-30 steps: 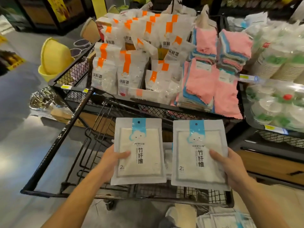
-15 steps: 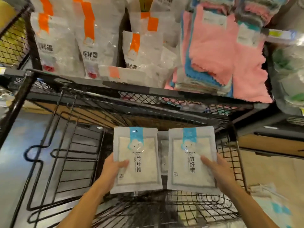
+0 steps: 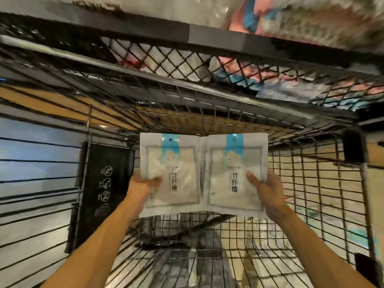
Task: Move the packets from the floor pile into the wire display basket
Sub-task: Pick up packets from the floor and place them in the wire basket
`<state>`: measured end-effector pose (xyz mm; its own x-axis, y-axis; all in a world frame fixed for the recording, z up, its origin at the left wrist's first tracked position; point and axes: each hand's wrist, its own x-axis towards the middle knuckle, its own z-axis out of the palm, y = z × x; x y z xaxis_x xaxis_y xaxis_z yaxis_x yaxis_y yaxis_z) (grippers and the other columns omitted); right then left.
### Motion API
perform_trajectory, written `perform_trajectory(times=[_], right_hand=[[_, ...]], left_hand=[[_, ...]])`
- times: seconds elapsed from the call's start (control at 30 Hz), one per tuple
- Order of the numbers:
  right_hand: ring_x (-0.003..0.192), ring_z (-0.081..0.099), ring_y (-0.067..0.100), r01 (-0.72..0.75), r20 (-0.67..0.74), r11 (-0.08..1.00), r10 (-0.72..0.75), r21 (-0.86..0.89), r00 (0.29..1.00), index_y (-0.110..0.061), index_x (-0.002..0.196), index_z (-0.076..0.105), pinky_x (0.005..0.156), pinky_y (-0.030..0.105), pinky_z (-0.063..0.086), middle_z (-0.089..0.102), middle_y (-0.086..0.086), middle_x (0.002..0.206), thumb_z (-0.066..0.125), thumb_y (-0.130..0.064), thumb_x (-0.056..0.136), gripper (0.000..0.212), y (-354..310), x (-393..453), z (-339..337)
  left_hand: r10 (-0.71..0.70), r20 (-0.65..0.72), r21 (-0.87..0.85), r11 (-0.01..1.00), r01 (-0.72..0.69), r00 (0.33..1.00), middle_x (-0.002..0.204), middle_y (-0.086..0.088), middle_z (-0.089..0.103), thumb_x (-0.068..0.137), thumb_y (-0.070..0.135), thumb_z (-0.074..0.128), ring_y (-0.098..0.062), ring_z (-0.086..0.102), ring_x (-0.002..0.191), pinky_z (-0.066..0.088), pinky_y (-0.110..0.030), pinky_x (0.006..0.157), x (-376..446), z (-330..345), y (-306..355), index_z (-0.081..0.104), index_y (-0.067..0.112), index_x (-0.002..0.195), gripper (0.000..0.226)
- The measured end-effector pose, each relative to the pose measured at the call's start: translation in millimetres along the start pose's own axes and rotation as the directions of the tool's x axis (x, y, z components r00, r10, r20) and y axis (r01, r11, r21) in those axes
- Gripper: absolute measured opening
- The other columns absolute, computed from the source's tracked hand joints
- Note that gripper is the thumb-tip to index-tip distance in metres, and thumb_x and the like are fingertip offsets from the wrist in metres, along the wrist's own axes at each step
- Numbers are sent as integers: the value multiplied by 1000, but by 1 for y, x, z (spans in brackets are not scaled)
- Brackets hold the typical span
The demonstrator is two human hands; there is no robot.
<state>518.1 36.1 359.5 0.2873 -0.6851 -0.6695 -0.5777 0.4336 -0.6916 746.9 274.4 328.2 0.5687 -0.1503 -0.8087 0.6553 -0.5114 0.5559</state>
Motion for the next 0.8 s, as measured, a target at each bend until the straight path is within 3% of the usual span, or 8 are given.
perform_trajectory(times=[0.1, 0.17, 0.27, 0.33, 0.43, 0.57, 0.7, 0.8], right_hand=[[80, 75, 11, 38, -38, 996, -41, -83, 998, -20, 110, 68, 59, 21, 60, 76, -7, 91, 69, -14, 96, 15, 14, 17, 9], [84, 74, 14, 64, -99, 986, -80, -156, 992, -18, 112, 67, 59, 20, 60, 74, -7, 92, 73, -21, 95, 19, 24, 25, 14], [92, 72, 22, 65, -199, 953, -128, -295, 972, -17, 116, 59, 72, 36, 63, 69, -6, 102, 72, -31, 94, 29, 38, 29, 27], [90, 68, 21, 65, -259, 940, -158, -335, 953, -20, 113, 48, 70, 36, 62, 64, -8, 106, 72, -30, 94, 32, 41, 29, 37], [94, 64, 27, 55, -331, 864, -249, -500, 910, -11, 120, 45, 75, 41, 62, 61, 9, 113, 70, -36, 93, 44, 43, 29, 47], [99, 56, 40, 2, -281, 585, -392, -811, 876, 3, 124, 46, 84, 52, 53, 54, 24, 112, 65, -44, 94, 60, 50, 25, 52], [109, 50, 37, -63, -227, 421, -351, -905, 908, -2, 133, 41, 93, 50, 43, 50, 23, 123, 53, -55, 99, 64, 43, 24, 51], [115, 50, 36, -4, -159, 380, -378, -925, 912, -11, 144, 34, 99, 52, 44, 50, 20, 129, 43, -61, 99, 68, 37, 18, 42]], left_hand=[[54, -19, 75, 996, -52, 998, 98, -9, 74, 88, -4, 74, -33, 69, 99, 62, -34, 71, 18, 8, -8, 66, 5, 113, 28], [98, -55, 190, 978, -86, 994, 96, -3, 69, 89, 0, 74, -31, 67, 98, 54, -26, 63, 24, 15, -8, 61, 14, 112, 30], [189, -134, 346, 929, -133, 973, 115, -6, 59, 89, 6, 76, -32, 62, 113, 49, -30, 77, 29, 19, -13, 46, 8, 136, 56], [311, -113, 468, 854, -226, 944, 140, -11, 51, 93, 14, 72, -35, 53, 129, 49, -42, 101, 31, 20, -20, 31, 15, 155, 75], [377, -42, 674, 694, -252, 925, 147, -20, 40, 98, 24, 60, -44, 51, 124, 48, -55, 103, 33, 25, -29, 32, 28, 158, 66], [392, -5, 855, 479, -199, 920, 165, -21, 13, 105, 29, 47, -43, 21, 149, 29, -51, 119, 23, 35, -27, 23, 24, 162, 63], [329, 37, 898, 404, -176, 944, 171, -10, -10, 109, 39, 29, -33, 2, 157, 14, -47, 125, 17, 36, -22, -3, 19, 164, 67], [398, 82, 917, 330, -226, 914, 171, -8, -8, 108, 39, 29, -31, 6, 157, 18, -46, 124, 1, 33, -12, -1, 17, 164, 67]])
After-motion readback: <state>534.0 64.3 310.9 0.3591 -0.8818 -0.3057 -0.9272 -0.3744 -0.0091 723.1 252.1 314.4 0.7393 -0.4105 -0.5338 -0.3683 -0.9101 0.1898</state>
